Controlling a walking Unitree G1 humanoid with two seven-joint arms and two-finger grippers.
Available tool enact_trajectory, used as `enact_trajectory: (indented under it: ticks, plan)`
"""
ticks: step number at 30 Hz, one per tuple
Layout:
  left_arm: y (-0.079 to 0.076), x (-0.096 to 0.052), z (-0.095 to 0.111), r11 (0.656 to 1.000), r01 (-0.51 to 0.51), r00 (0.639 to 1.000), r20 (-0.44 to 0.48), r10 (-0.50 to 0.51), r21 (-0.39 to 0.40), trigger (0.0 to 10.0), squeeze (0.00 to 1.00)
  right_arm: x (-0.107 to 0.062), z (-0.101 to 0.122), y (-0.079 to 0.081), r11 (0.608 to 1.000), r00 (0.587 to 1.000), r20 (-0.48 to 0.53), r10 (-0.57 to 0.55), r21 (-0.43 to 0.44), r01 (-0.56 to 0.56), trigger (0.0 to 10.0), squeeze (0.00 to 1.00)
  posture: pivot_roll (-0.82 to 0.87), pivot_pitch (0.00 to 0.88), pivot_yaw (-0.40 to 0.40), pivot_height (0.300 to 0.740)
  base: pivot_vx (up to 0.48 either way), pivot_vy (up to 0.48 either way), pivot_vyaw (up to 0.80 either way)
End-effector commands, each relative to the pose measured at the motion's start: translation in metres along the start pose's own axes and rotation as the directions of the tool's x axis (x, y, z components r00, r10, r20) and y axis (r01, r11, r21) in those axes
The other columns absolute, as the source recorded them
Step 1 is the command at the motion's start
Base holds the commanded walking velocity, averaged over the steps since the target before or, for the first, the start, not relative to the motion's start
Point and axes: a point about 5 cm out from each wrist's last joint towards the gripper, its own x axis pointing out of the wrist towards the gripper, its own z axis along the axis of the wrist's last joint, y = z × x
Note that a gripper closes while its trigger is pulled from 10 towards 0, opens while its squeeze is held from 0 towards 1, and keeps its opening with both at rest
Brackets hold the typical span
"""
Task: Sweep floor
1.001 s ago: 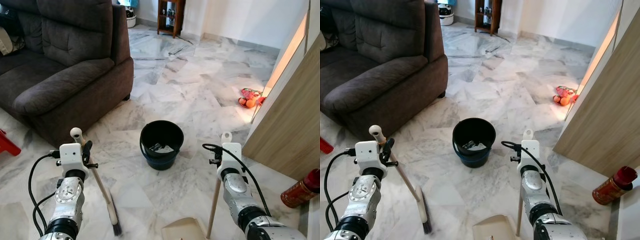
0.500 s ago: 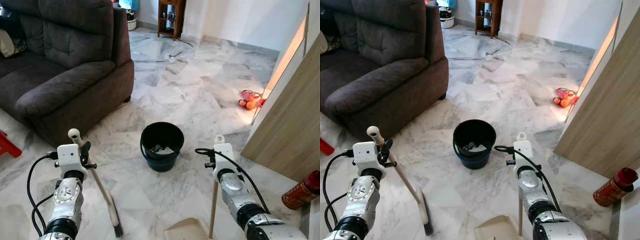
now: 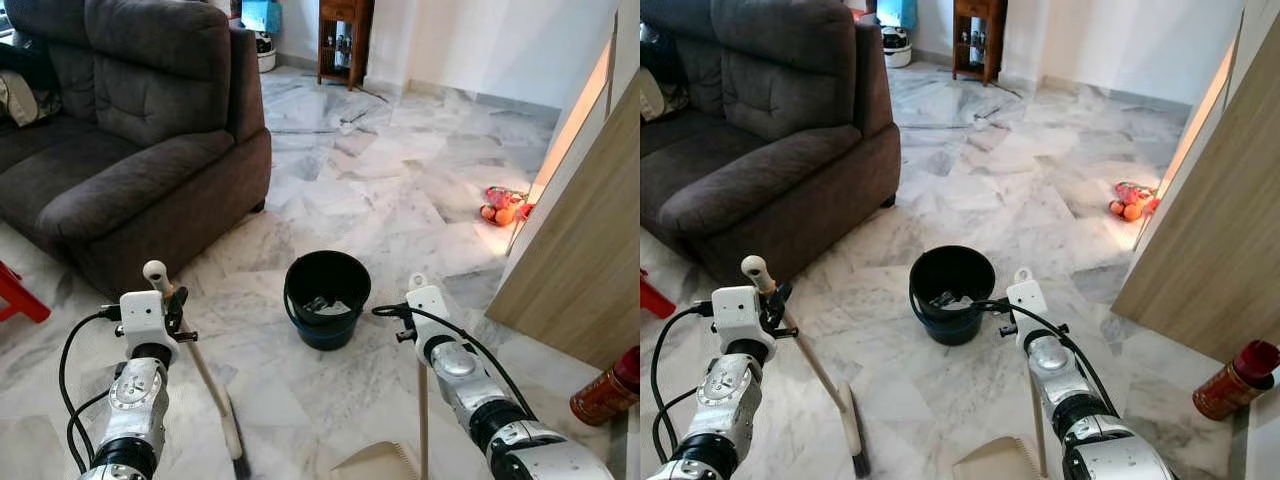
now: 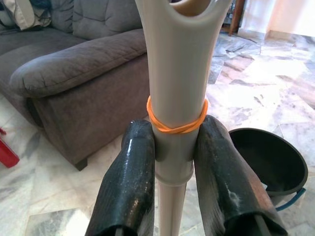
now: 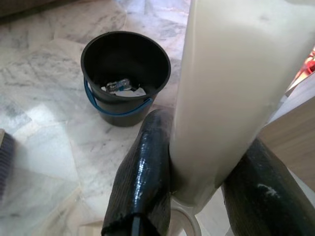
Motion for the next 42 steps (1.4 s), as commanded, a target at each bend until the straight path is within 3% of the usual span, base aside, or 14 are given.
enact_trajectory:
  ticks: [1,4,7,9,16,27,30,33,34,37,42]
  plan:
    - [-0.005,0.005,0.006,1.000,0.022,1.000,0.019,-0.022,0.003,10.0,0.00,-0.007,-0.036,-0.004,0.973,0.983,-0.184,0.010,-0.224,-0.052,10.0,0.00,0.16,0.000,-0.032,0.740,0.000,0.000,0.00]
    - [-0.006,0.005,0.006,1.000,0.025,1.000,0.018,-0.025,0.003,10.0,0.00,-0.006,-0.034,-0.006,0.972,0.985,-0.170,-0.005,-0.230,-0.034,10.0,0.00,0.16,0.000,-0.031,0.740,0.000,0.000,0.00]
    - [-0.007,0.006,0.006,1.000,0.028,0.999,0.015,-0.028,0.002,10.0,0.00,-0.004,-0.024,-0.012,0.982,0.993,-0.106,-0.060,-0.182,0.040,10.0,0.00,0.15,0.000,-0.031,0.740,0.000,0.000,0.00]
    - [-0.008,0.006,0.005,0.999,0.034,0.999,0.008,-0.034,0.001,10.0,0.00,-0.005,-0.028,-0.014,0.987,0.986,-0.145,-0.079,-0.147,0.057,10.0,0.00,0.15,0.000,-0.031,0.740,0.000,0.000,0.00]
    - [-0.011,0.006,0.004,0.999,0.054,0.999,-0.007,-0.054,-0.003,10.0,0.00,-0.010,-0.047,-0.017,0.988,0.959,-0.269,-0.088,-0.149,0.049,10.0,0.00,0.15,0.000,-0.033,0.740,0.000,0.000,0.00]
    - [-0.014,0.007,0.001,0.997,0.082,0.996,-0.030,-0.082,0.010,10.0,0.00,-0.009,-0.043,-0.020,0.988,0.955,-0.264,-0.132,-0.117,0.104,10.0,0.00,0.15,0.000,-0.032,0.740,0.000,0.000,0.00]
    - [-0.014,0.007,0.004,0.997,0.070,0.997,-0.013,-0.070,0.019,10.0,0.00,-0.005,-0.029,-0.019,0.991,0.976,-0.168,-0.136,-0.038,0.131,10.0,0.00,0.15,0.000,-0.032,0.740,0.000,0.000,0.00]
    - [-0.013,0.008,0.006,0.998,0.064,0.998,0.003,-0.064,0.024,10.0,0.00,-0.003,-0.011,-0.017,0.987,0.991,-0.040,-0.127,0.097,0.131,10.0,0.00,0.15,0.000,-0.031,0.740,0.000,0.000,0.00]
    - [-0.014,0.007,0.006,0.998,0.064,0.998,0.009,-0.065,0.024,10.0,0.00,-0.003,-0.006,-0.018,0.965,0.990,0.012,-0.141,0.226,0.135,10.0,0.00,0.15,0.000,-0.031,0.740,0.000,0.000,0.00]
    - [-0.014,0.007,0.006,0.998,0.064,0.998,0.013,-0.064,0.024,10.0,0.00,-0.004,-0.005,-0.022,0.925,0.983,0.035,-0.182,0.346,0.159,10.0,0.00,0.16,0.000,-0.031,0.740,0.000,0.000,0.00]
    - [-0.014,0.006,0.007,0.998,0.063,0.998,0.022,-0.064,0.027,10.0,0.00,-0.006,-0.007,-0.024,0.910,0.973,0.064,-0.222,0.373,0.183,10.0,0.00,0.16,0.000,-0.027,0.740,0.000,0.000,0.00]
